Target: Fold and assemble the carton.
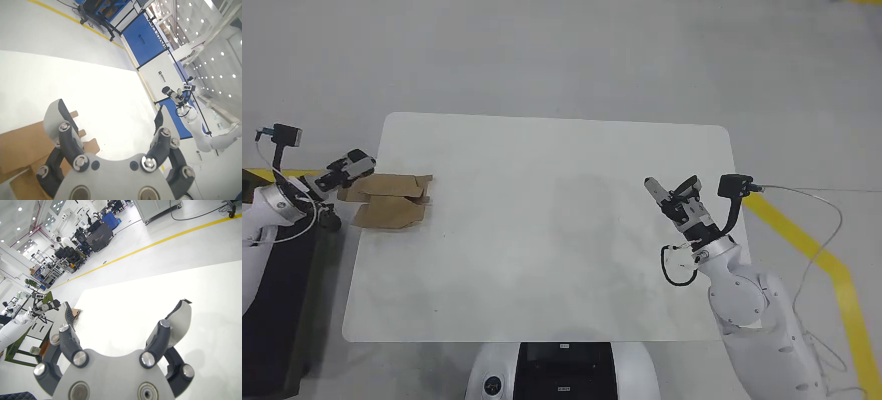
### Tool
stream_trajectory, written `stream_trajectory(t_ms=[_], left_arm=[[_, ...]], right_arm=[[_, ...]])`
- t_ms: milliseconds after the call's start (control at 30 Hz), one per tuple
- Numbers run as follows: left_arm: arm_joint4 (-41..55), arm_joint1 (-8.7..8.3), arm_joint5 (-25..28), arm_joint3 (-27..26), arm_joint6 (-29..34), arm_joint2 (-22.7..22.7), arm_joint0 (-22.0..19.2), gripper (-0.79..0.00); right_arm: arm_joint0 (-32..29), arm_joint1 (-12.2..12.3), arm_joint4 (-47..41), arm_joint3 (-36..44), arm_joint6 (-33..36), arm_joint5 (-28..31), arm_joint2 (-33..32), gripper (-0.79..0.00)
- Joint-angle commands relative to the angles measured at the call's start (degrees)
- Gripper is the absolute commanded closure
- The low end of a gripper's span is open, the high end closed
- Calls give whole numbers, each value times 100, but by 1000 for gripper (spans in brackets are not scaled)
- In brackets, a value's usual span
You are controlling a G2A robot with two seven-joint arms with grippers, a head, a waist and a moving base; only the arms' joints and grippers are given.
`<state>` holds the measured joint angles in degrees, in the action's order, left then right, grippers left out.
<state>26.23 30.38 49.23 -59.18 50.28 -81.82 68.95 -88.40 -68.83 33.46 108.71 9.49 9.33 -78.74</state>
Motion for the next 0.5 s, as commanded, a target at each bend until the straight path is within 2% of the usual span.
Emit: stream_trajectory(t_ms=[0,467], left_arm=[[166,-13,2,211,172,-82,63,-785],[345,-12,18,321,289,-132,116,-785]], right_arm=[[0,0,0,0,0,0,0,-785],[0,0,0,0,0,0,0,-785]])
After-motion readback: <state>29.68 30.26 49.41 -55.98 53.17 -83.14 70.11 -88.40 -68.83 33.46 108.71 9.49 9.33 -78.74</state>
